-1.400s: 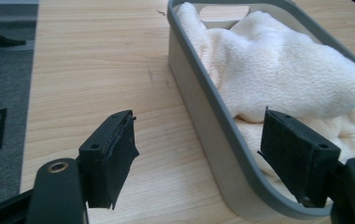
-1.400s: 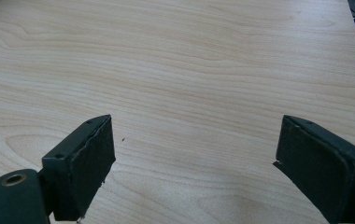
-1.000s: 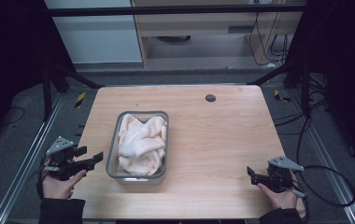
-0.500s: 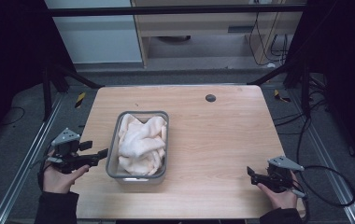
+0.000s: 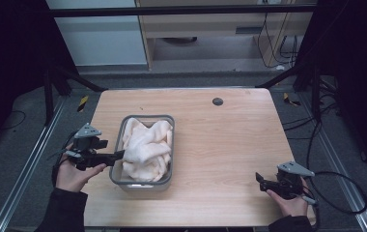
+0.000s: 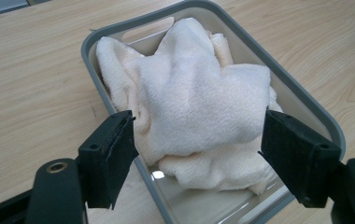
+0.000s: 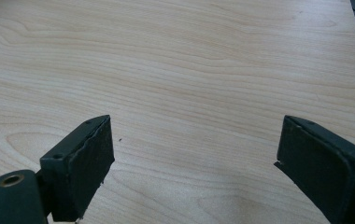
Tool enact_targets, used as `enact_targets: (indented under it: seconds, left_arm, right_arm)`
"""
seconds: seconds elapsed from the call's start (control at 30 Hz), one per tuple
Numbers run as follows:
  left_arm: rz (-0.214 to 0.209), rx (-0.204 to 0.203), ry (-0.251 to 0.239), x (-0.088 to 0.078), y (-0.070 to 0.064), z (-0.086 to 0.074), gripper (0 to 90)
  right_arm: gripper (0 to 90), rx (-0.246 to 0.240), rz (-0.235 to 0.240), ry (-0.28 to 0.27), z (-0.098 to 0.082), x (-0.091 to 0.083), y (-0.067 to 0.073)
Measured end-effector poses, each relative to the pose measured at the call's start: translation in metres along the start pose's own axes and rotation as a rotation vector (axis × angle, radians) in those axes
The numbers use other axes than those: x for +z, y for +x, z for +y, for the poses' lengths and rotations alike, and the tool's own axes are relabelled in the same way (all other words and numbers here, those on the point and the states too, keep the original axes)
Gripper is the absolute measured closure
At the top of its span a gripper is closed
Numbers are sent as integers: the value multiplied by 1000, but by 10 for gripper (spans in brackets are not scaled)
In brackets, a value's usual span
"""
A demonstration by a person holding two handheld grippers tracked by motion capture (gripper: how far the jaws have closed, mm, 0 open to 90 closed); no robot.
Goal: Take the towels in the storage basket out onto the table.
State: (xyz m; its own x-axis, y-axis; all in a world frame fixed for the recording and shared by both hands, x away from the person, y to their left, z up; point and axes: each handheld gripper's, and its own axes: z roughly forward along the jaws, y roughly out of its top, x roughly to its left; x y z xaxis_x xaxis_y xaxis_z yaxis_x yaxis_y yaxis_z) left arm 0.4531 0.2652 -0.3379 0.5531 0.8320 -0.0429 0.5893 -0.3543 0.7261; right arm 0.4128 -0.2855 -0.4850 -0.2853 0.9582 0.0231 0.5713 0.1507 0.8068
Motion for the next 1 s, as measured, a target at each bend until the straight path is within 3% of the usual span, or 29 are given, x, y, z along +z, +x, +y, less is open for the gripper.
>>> enact_targets:
  seconds: [0.37, 1.0]
  left_arm:
    - [-14, 13, 38, 19, -14, 18, 243]
    - [8, 9, 88, 56, -29, 35, 183]
  right_arm:
    - [105, 8, 7, 5, 0, 0, 0]
    - [99, 1, 11, 14, 0, 2, -1]
